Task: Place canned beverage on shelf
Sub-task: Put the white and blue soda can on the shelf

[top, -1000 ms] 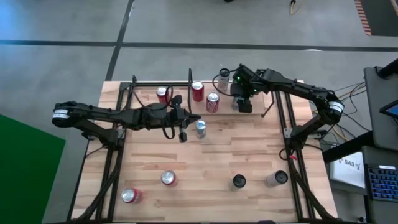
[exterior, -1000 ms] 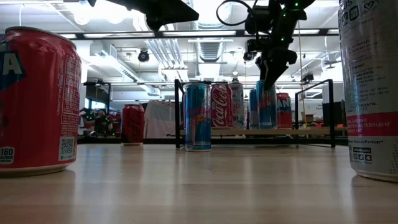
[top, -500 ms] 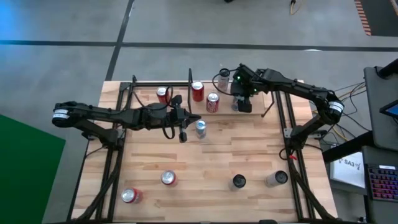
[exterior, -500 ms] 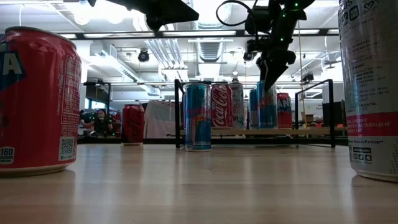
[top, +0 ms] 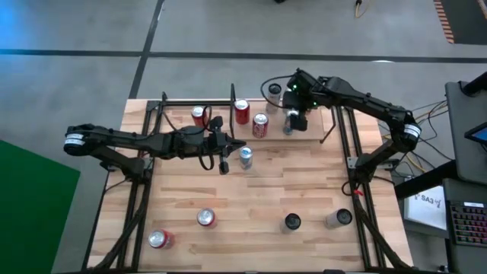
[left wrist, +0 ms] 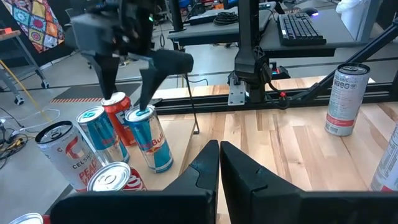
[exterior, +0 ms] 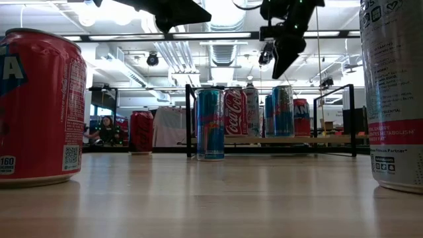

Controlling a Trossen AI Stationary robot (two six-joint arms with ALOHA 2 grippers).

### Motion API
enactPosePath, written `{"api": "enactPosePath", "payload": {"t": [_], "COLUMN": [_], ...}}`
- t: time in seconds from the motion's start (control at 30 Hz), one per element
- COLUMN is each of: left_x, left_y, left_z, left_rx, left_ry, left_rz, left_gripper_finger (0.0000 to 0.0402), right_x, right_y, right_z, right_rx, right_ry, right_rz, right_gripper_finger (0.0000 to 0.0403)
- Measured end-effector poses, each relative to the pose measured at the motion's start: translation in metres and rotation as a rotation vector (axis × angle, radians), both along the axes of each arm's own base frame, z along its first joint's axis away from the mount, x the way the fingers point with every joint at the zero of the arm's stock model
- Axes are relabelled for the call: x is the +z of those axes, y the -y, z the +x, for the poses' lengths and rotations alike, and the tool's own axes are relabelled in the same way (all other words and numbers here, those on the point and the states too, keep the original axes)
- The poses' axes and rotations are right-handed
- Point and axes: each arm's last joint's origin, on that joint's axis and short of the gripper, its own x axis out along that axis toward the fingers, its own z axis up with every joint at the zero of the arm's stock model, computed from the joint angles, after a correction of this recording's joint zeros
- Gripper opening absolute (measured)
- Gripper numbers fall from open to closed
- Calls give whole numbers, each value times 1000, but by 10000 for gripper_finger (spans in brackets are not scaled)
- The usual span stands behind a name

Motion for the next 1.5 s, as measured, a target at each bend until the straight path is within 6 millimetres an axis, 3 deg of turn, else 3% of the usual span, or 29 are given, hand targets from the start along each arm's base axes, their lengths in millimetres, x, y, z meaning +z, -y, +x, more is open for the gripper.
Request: {"api": "enactPosePath", "payload": {"t": [0.23,0.47,0.7,0.87,1.0,1.5], "left_x": [0,0,0,-1,-1,-1], "left_y": [0,0,0,0,0,0], "left_z": [0,0,0,0,0,0], "left_rx": [0,0,0,-1,-3,-3], "left_ry": [0,0,-3,-7,-8,-7], "left_rz": [0,0,0,6,11,11], "left_gripper_finger": [0,0,0,0,0,0], "right_x": [13,13,2,-11,-20,-27], "right_y": [-22,-42,-48,-49,-48,-46], "right_z": [8,15,16,15,13,9], "right_rx": [27,-7,-209,-322,-400,-434], "right_ry": [71,112,109,98,72,27], "right_rz": [40,127,147,203,152,90], "right_gripper_finger": [251,136,21,13,12,12]}}
